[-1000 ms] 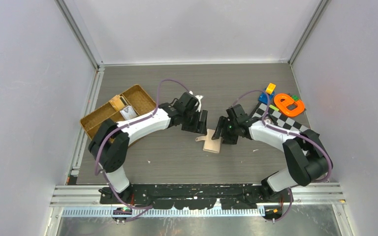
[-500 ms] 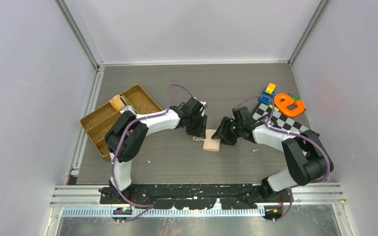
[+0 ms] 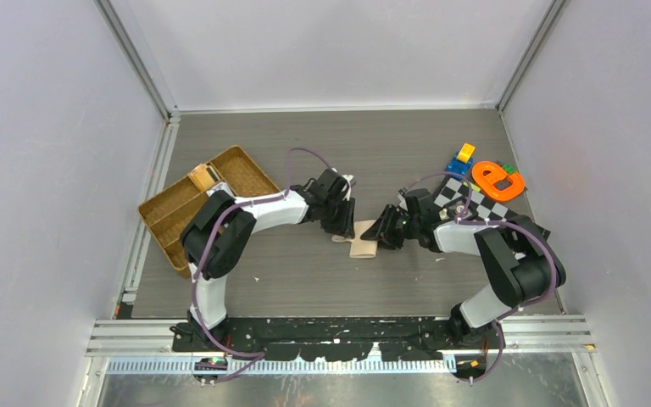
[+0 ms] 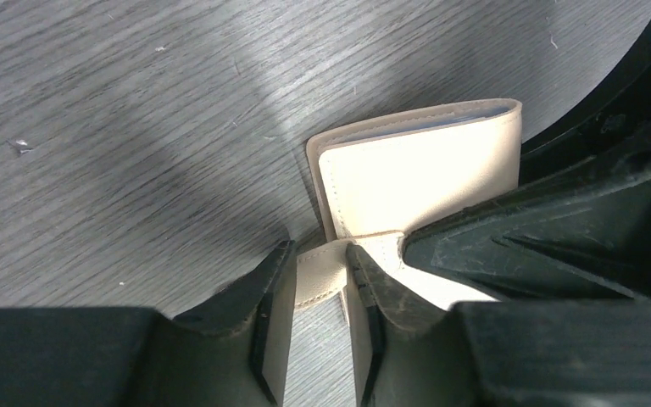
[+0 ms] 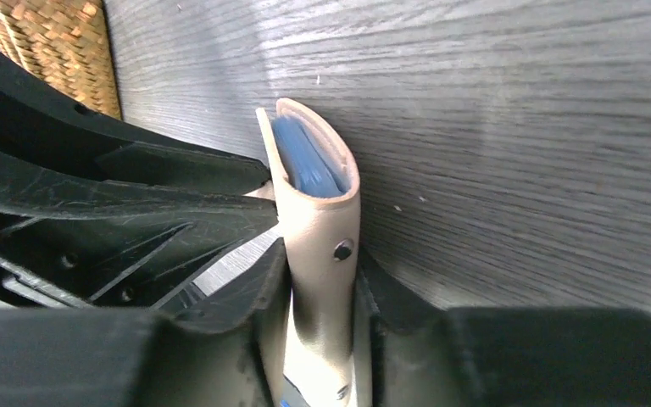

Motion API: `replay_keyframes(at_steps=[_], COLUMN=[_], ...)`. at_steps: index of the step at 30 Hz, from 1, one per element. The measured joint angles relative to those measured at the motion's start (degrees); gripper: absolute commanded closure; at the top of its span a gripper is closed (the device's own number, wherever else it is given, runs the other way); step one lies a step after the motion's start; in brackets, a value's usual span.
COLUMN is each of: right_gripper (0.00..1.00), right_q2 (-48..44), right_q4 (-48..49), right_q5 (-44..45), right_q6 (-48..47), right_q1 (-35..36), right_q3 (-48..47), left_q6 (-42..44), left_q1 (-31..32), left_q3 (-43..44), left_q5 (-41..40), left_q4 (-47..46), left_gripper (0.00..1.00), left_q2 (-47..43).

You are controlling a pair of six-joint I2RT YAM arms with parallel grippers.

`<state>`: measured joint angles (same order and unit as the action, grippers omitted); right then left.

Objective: Put the credit cards into the card holder
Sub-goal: Close the card holder at the center of the board.

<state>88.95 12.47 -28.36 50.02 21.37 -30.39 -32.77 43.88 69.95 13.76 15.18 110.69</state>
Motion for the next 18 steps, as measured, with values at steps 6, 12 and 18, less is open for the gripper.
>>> replay_keyframes(at_steps=[6,12,18], right_gripper=[0.85,0.87,0.86], right_q2=[-4.33,-10.03,-9.55], right_q4=[-11.5,-35.26,-56.5], right_q5=[4.0,16.76,33.27], right_q6=[-2.6,-10.54,-14.71], right_q1=[0.46,0.63,2.71], right_q3=[-4.15,-17.05,-32.54], left_q6=[0.17,1.92,3.74], left_q1=[0.07,-2.08,-9.27], left_q3=[-0.48,-2.27,-6.12], left_q5=[-0.68,-3.26,-4.52], left_q4=[0.42,5.44,7.37], left_gripper=[0.42,0.32,0.3], left_q2=[-1.73,-10.64,-26.27])
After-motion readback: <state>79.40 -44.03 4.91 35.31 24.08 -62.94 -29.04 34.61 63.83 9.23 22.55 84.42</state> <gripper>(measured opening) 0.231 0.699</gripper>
